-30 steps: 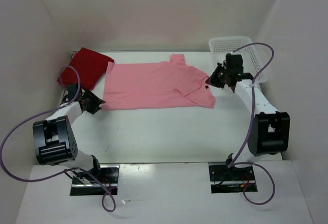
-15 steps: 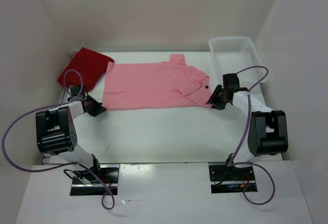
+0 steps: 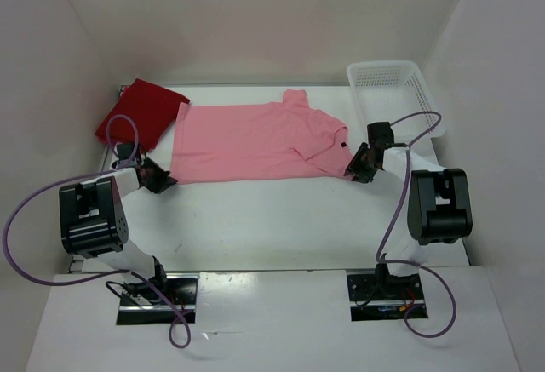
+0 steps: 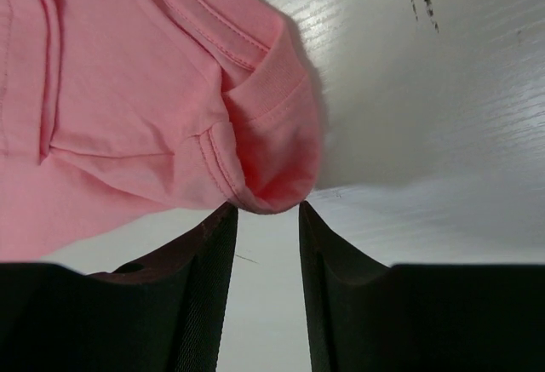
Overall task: Fold and stack the t-shirts
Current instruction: Fold the flattened tshirt in 1/3 of the way
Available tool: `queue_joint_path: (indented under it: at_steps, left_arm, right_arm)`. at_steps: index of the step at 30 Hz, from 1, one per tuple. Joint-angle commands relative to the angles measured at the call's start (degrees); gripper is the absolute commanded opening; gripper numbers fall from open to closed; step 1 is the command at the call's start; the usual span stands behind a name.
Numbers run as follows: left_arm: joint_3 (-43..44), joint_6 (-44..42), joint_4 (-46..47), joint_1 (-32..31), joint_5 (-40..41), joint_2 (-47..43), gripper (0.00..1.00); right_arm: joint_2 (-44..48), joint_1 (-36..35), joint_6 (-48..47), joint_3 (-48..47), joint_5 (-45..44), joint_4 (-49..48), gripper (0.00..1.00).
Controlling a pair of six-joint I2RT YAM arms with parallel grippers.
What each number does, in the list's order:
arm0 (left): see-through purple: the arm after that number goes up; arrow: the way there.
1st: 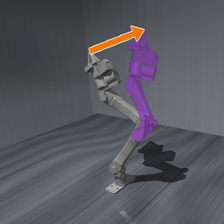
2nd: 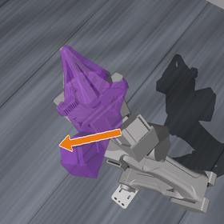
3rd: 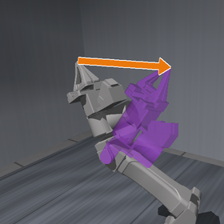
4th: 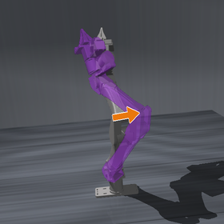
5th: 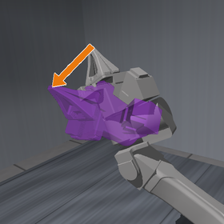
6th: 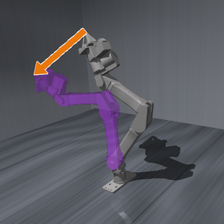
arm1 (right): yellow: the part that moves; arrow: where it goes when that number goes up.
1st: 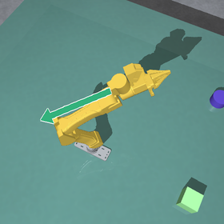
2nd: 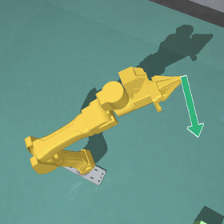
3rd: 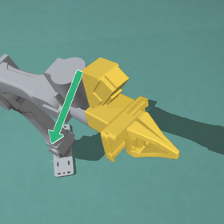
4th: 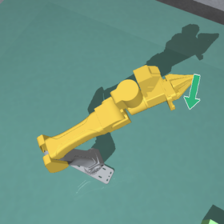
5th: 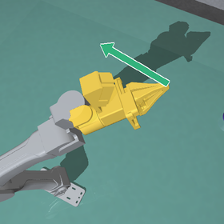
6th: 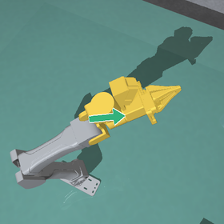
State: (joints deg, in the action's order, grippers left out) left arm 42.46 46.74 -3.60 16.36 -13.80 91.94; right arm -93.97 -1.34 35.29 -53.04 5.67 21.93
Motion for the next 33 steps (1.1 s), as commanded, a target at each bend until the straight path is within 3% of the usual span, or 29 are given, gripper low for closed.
queue_joint_path:
  at_steps: [1, 6, 10, 21, 31, 33]
  left_arm:
    - [0.6, -2.7, -2.5, 0.4, 1.9, -0.7, 0.04]
    - [1.1, -5.7, -8.3, 5.9, 1.2, -1.3, 0.01]
    - [1.7, -7.8, -10.6, 9.9, 0.5, -3.7, 0.01]
    - [1.1, -7.9, -8.6, 10.4, -1.5, -5.9, 0.02]
    - [-0.1, -7.3, -7.5, 10.4, -2.5, -5.9, 0.03]
    - [-0.1, -7.3, -7.5, 10.4, -2.5, -5.9, 0.03]
  right_arm:
    - [3.4, 0.4, -1.5, -2.9, -2.5, -2.7, 0.41]
    - [5.7, 0.4, -3.6, -3.9, -1.2, -0.4, 0.45]
    - [1.5, 0.4, -5.7, -8.0, 3.5, 0.7, 0.45]
    - [-0.2, -2.9, -6.8, -5.0, 13.3, -1.9, 0.44]
    - [-2.0, -2.9, -6.8, -4.3, 12.4, -1.9, 0.44]
    - [-2.0, -2.9, -6.8, -4.3, 13.0, -1.9, 0.4]
